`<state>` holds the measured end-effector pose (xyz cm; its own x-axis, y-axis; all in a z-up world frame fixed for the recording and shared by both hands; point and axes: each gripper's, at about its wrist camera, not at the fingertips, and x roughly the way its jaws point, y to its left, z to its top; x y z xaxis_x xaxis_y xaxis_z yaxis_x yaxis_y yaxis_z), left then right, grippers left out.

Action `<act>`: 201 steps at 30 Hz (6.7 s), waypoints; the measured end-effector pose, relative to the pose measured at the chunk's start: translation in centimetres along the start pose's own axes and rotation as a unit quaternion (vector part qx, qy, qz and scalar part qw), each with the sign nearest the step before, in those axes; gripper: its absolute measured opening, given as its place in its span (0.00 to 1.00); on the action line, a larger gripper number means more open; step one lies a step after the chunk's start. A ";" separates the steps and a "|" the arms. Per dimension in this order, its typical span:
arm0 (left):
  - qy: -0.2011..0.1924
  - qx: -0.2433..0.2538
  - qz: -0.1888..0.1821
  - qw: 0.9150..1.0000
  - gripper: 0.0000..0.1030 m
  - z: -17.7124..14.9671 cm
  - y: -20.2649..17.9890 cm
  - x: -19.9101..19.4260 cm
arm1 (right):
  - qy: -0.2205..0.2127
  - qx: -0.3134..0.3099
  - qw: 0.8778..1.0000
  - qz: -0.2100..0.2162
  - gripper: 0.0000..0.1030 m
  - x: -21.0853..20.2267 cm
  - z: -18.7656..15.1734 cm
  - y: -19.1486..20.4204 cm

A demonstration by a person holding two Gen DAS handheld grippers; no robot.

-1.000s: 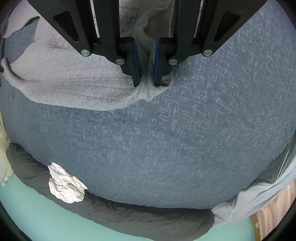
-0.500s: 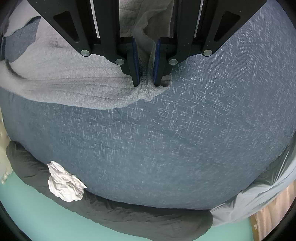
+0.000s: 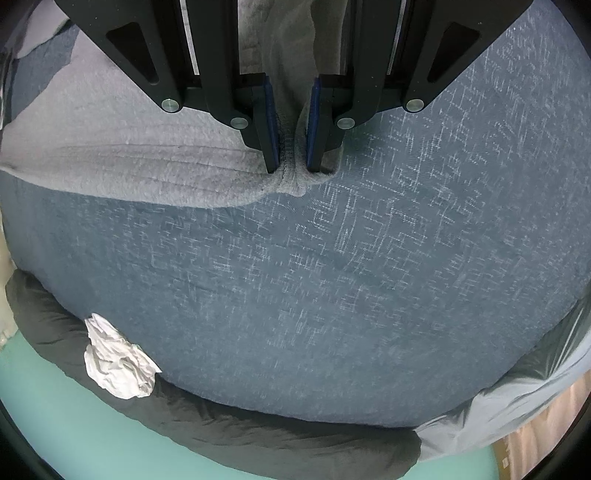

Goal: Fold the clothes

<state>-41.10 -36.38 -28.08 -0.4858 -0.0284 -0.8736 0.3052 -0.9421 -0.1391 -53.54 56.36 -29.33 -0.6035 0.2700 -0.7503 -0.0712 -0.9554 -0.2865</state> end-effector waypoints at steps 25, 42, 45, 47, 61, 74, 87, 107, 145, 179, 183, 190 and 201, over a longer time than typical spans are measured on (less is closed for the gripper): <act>-0.003 -0.051 -0.039 0.998 0.50 0.5 3.9 -2.5 | -0.035 0.077 0.991 0.104 0.29 -5.0 -1.4 3.6; 0.057 -0.043 -0.052 0.996 0.50 -11.0 7.4 -8.7 | 0.024 0.105 0.973 0.205 0.31 -13.2 -11.1 6.6; 0.060 -0.050 -0.053 0.996 0.50 -13.4 8.4 -10.1 | 0.031 0.104 0.972 0.208 0.32 -15.0 -13.2 5.9; 0.061 -0.059 -0.056 0.995 0.50 -14.9 9.1 -10.8 | 0.032 0.105 0.972 0.207 0.34 -15.9 -14.2 5.3; 0.061 -0.097 -0.068 0.991 0.50 -21.5 10.7 -12.2 | 0.046 0.106 0.971 0.209 0.49 -21.2 -21.5 0.8; 0.058 -0.123 -0.079 0.988 0.50 -23.2 11.6 -12.4 | 0.077 0.118 0.975 0.173 0.50 -21.4 -27.1 -2.4; 0.044 -0.125 -0.068 0.989 0.50 -21.9 11.5 -12.7 | 0.079 0.112 0.975 0.175 0.50 -20.0 -25.9 -1.7; 0.009 -0.049 -0.045 0.998 0.50 -8.6 4.2 -8.2 | 0.056 0.089 0.978 0.179 0.54 -14.0 -14.4 1.1; 0.018 -0.008 -0.020 1.000 0.53 1.2 -0.8 1.0 | 0.064 -0.012 0.991 0.118 0.58 2.4 2.7 3.9; -0.009 0.030 -0.034 0.999 0.16 0.4 -1.5 -1.5 | 0.003 -0.073 0.995 0.074 0.07 -0.4 1.4 2.8; -0.019 0.032 -0.041 0.998 0.16 0.1 -1.8 -3.7 | -0.015 -0.070 0.994 0.082 0.07 -3.0 1.5 2.2; -0.036 0.028 -0.057 0.997 0.16 -1.2 -2.0 -7.4 | -0.041 -0.057 0.993 0.097 0.07 -7.3 0.6 0.9; -0.064 0.020 -0.088 0.994 0.16 -6.5 -0.9 -13.4 | -0.094 -0.020 0.986 0.136 0.07 -15.6 -3.0 -0.5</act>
<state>-29.61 -32.95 -19.26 -0.6302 0.0990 -0.7701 0.1734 -0.9489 -0.2639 -41.68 53.02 -19.28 -0.7321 -0.0260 -0.6807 0.1425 -0.9830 -0.1157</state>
